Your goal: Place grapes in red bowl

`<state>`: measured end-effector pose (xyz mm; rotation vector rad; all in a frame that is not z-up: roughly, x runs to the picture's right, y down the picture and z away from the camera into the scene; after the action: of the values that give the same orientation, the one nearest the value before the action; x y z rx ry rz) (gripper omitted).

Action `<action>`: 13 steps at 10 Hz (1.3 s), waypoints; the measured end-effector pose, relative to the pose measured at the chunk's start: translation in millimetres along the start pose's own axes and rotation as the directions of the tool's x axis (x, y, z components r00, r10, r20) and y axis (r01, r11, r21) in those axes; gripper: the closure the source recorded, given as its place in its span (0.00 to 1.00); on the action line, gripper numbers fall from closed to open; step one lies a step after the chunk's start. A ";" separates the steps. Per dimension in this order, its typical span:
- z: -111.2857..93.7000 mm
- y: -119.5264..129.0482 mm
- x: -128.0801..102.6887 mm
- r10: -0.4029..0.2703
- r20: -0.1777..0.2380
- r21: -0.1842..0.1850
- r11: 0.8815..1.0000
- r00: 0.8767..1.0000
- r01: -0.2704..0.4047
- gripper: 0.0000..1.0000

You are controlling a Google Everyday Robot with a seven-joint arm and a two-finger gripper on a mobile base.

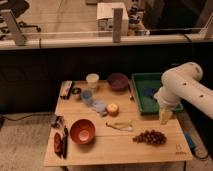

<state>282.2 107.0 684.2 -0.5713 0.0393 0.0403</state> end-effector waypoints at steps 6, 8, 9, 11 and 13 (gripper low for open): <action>0.2 0.1 0.0 0.000 0.000 0.000 1.000 1.000 0.000 0.20; 8.1 10.3 -4.8 -0.024 0.001 -0.004 1.000 1.000 0.024 0.20; 16.0 20.7 -8.7 -0.043 0.001 -0.007 0.999 0.999 0.043 0.20; 29.4 35.8 -12.0 -0.068 0.001 -0.009 0.998 0.998 0.068 0.20; 31.2 38.3 -16.1 -0.086 0.002 -0.012 0.996 0.996 0.086 0.20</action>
<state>265.0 155.7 690.5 -0.5842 0.0132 -0.0424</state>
